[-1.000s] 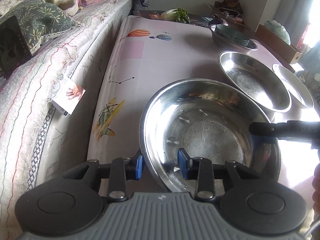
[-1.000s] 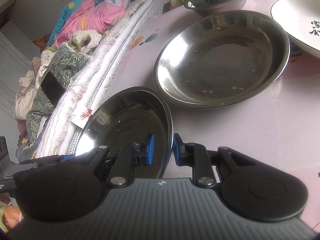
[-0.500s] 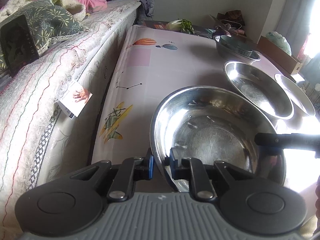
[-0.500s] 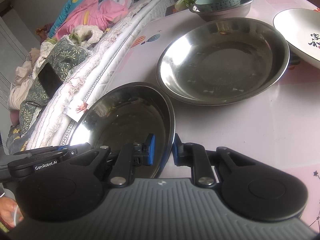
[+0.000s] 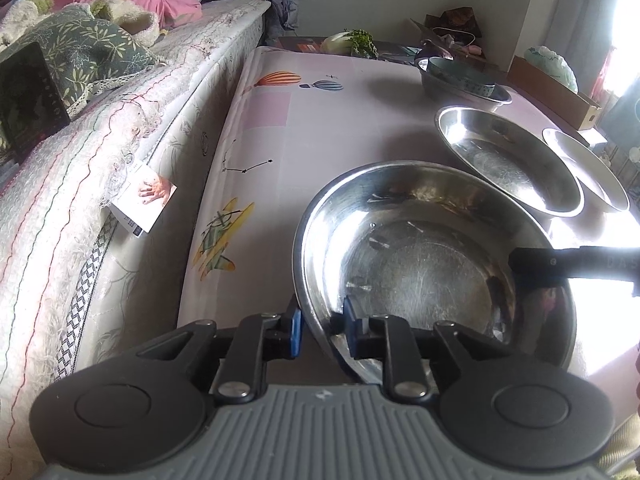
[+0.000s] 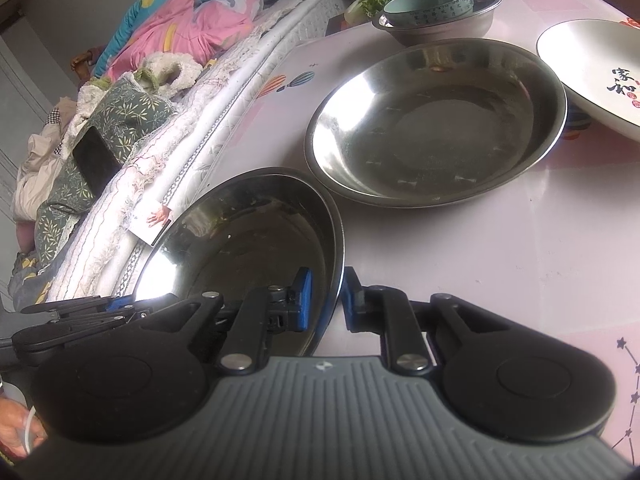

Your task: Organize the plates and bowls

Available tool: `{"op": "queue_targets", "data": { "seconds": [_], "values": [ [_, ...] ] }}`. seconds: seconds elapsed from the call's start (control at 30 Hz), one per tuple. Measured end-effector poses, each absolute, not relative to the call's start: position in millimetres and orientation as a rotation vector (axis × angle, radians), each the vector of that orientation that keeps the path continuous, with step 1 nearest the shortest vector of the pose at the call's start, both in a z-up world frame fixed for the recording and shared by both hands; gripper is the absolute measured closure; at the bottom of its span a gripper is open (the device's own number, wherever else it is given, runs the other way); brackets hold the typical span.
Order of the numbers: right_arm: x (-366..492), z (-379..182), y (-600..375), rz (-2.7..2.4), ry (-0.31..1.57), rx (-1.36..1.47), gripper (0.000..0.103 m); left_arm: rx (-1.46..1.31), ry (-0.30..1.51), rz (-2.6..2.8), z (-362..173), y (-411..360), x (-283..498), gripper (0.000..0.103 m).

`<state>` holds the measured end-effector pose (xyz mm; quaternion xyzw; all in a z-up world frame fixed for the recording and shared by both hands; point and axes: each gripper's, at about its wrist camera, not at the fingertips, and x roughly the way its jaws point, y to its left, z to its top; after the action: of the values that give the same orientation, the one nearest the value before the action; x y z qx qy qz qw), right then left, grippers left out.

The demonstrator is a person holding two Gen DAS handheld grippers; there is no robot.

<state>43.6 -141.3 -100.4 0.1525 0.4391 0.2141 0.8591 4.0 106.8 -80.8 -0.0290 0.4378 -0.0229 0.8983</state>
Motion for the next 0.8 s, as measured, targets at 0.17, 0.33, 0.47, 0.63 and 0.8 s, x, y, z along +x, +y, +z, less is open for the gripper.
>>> {"op": "queue_targets", "data": {
  "seconds": [0.17,0.33,0.47,0.63,0.8],
  "values": [
    [43.9,-100.8,-141.6,0.447,0.922,0.332,0.088,-0.046,0.908,-0.039,-81.3,104.6,8.1,0.079],
    [44.0,-101.5,-141.0,0.45,0.924,0.341,0.088,-0.037,0.907,-0.031,-81.6,102.2,10.0,0.077],
    [44.4,-101.5,-138.8,0.453,0.925,0.341,0.088,-0.037,0.909,-0.032,-81.8,101.4,10.6,0.075],
    [44.4,-101.4,-138.6,0.454,0.925,0.342,0.088,-0.041,0.909,-0.03,-81.7,101.2,10.9,0.075],
    [44.4,-101.6,-139.0,0.454,0.926,0.344,0.088,-0.043,0.909,-0.03,-81.9,101.7,11.2,0.075]
  ]
}}
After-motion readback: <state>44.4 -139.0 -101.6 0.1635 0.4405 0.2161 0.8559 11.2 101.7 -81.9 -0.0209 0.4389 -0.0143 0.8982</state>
